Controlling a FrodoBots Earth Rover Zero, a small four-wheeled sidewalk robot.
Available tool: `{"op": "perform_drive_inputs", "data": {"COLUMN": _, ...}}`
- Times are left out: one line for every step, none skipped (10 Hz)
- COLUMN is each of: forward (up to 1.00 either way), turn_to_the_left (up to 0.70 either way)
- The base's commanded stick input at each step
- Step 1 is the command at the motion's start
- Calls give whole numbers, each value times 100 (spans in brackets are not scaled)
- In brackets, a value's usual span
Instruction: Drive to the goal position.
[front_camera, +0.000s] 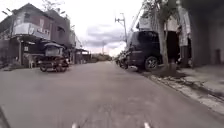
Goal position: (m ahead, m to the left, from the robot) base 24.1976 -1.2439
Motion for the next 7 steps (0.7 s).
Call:
{"op": "perform_drive_inputs", "data": {"forward": 70, "turn_to_the_left": 6}}
{"op": "perform_drive_inputs", "data": {"forward": 70, "turn_to_the_left": 4}}
{"op": "perform_drive_inputs", "data": {"forward": 70, "turn_to_the_left": -4}}
{"op": "perform_drive_inputs", "data": {"forward": 70, "turn_to_the_left": -34}}
{"op": "perform_drive_inputs", "data": {"forward": 70, "turn_to_the_left": -33}}
{"op": "perform_drive_inputs", "data": {"forward": 70, "turn_to_the_left": 5}}
{"op": "perform_drive_inputs", "data": {"forward": 70, "turn_to_the_left": 10}}
